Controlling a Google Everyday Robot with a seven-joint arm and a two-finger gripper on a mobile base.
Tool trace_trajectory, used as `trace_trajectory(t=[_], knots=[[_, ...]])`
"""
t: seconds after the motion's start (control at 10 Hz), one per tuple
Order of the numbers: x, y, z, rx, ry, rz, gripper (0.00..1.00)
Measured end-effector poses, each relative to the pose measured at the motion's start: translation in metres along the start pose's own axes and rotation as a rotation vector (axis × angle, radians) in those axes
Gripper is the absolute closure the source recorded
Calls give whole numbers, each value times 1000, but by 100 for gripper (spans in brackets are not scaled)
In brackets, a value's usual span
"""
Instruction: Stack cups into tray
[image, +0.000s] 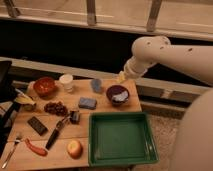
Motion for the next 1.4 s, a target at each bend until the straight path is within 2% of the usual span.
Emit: trace_trajectory(t=[0.3, 0.6, 0.9, 1.0, 1.4], knots=[[-27, 18, 19, -34, -23, -54, 38], [-40, 31, 40, -121, -43, -55, 38], [-63, 54, 70, -217, -53, -61, 38], [-66, 59, 74, -228, -55, -61, 38], [-65, 58, 74, -226, -55, -56, 38]])
